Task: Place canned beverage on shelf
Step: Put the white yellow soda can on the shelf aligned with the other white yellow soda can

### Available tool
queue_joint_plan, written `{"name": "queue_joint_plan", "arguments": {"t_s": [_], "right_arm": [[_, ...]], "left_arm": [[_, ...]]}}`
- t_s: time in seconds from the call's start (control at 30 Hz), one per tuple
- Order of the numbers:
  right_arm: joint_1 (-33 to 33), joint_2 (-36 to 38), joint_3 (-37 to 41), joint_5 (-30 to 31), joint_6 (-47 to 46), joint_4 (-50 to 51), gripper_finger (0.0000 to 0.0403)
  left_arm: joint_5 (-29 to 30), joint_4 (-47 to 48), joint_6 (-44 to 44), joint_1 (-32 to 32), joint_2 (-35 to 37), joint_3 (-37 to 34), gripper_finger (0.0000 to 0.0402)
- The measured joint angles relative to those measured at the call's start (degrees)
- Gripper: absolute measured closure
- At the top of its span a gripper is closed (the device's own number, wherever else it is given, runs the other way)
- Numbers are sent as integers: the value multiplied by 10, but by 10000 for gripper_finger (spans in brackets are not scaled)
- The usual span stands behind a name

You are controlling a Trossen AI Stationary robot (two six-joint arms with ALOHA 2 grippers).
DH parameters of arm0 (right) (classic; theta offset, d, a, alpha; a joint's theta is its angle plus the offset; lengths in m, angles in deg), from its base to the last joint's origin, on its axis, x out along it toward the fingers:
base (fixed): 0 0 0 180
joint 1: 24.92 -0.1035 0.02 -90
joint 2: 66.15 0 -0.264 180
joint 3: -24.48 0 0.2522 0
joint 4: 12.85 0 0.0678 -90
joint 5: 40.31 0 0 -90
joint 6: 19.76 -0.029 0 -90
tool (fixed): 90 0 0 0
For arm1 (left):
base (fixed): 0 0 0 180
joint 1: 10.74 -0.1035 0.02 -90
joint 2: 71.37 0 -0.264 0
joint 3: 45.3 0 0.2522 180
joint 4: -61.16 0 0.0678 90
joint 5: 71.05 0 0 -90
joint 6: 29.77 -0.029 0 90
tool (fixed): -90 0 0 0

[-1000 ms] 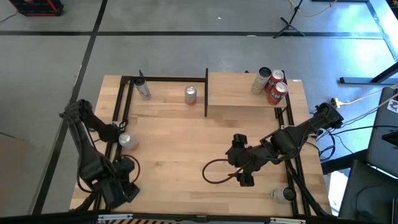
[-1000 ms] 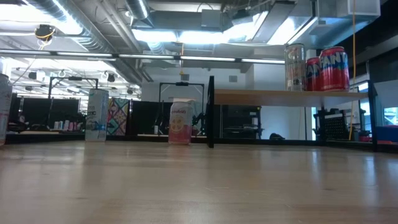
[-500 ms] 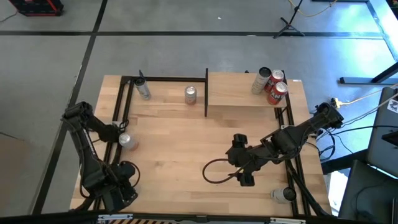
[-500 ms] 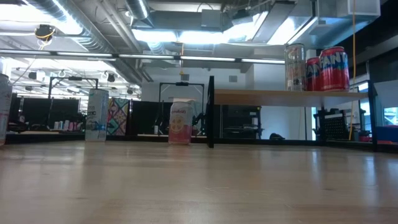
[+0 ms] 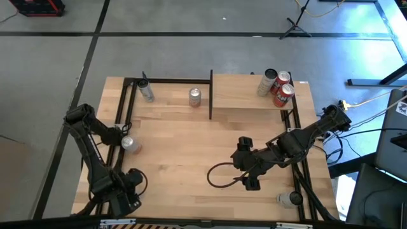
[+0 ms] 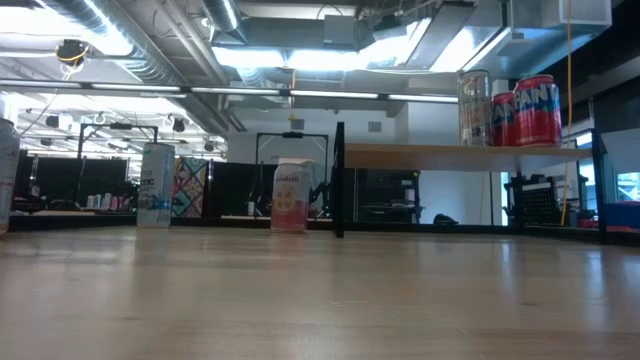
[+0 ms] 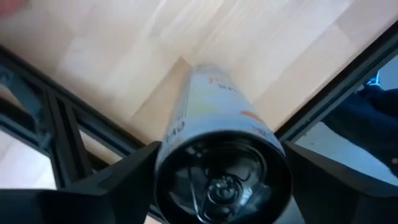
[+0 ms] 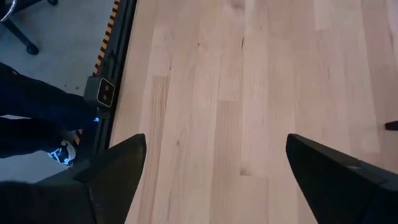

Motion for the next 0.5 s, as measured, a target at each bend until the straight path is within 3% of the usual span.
{"name": "queue_joint_plan", "arguments": {"t_s": [0.2,0.5], "right_arm": [[0,0,0,0,16,0,29],[-23,12,0,-5,13,34,29]], "left_arm": [[3,-2,-66,-16,1,0,169],[34,17,-190,-80,0,72,171]]}}
